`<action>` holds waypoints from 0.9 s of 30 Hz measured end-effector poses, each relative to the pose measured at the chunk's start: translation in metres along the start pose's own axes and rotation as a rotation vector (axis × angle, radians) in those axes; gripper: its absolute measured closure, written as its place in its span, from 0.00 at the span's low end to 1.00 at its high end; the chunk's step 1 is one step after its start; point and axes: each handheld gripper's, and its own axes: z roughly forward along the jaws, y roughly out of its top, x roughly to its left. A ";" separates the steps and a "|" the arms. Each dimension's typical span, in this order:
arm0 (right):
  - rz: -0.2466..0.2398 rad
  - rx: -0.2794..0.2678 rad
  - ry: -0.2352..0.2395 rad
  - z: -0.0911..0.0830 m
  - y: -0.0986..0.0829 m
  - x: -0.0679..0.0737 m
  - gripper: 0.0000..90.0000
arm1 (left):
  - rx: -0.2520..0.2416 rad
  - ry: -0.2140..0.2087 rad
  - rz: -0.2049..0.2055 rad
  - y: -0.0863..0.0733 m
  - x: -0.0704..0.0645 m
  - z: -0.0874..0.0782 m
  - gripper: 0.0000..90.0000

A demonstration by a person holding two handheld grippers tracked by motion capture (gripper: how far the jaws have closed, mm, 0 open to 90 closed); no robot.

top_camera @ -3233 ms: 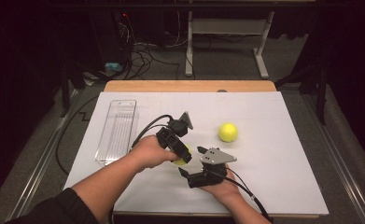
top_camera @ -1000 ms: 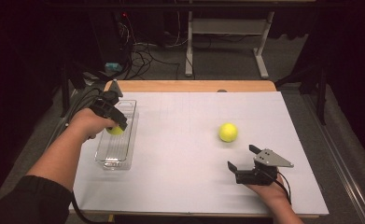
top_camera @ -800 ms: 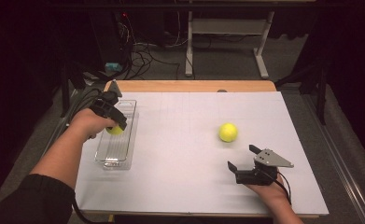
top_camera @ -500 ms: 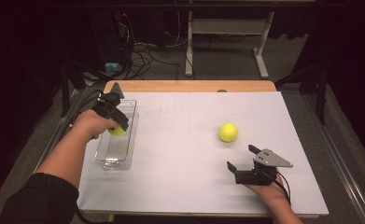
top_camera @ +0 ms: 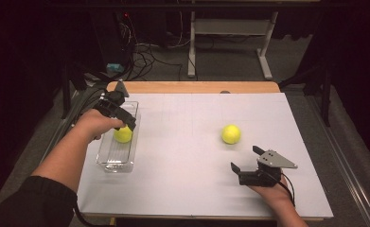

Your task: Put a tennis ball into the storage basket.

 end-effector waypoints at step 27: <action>0.017 0.019 -0.045 -0.001 -0.006 -0.007 0.00 | 0.016 -0.045 0.216 -0.008 -0.089 0.013 0.01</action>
